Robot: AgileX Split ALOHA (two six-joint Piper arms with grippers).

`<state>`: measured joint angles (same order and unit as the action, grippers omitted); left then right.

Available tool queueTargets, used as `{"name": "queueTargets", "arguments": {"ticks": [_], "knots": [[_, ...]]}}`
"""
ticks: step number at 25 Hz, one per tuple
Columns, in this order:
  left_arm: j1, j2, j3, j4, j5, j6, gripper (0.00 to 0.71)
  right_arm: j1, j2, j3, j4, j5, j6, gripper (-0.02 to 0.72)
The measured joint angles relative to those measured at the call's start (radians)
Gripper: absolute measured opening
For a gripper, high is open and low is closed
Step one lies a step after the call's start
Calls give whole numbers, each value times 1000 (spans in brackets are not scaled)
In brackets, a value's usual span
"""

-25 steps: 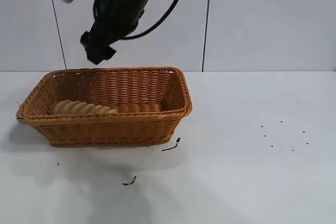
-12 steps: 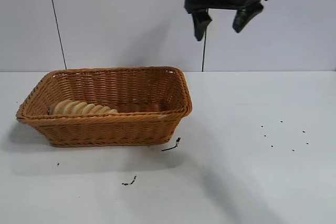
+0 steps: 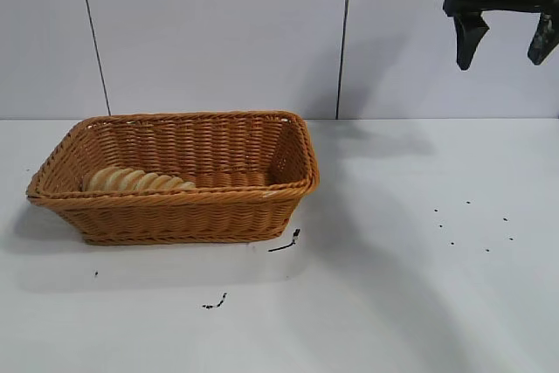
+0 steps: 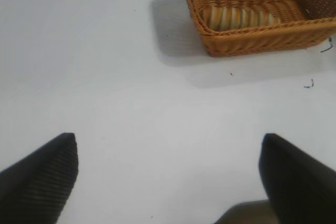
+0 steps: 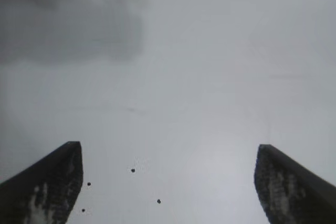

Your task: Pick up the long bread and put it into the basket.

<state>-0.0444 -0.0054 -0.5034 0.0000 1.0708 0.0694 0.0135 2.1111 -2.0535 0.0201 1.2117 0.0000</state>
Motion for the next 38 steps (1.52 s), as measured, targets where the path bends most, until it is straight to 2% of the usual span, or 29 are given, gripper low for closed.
{"name": "queueTargets", "arguments": {"ticks": [6, 9, 16, 26, 33, 38], "knots": [[0, 0, 0, 0, 0, 0, 696, 0, -103, 15, 20, 0, 0, 609], [0, 0, 0, 0, 0, 0, 696, 0, -194, 97, 20, 0, 0, 609], [0, 0, 0, 0, 0, 0, 696, 0, -500, 447, 20, 0, 0, 607], [0, 0, 0, 0, 0, 0, 696, 0, -1047, 1064, 20, -6, 0, 608], [0, 0, 0, 0, 0, 0, 696, 0, -1488, 1413, 20, -146, -45, 608], [0, 0, 0, 0, 0, 0, 696, 0, -1778, 1556, 21, -169, -47, 608]]}}
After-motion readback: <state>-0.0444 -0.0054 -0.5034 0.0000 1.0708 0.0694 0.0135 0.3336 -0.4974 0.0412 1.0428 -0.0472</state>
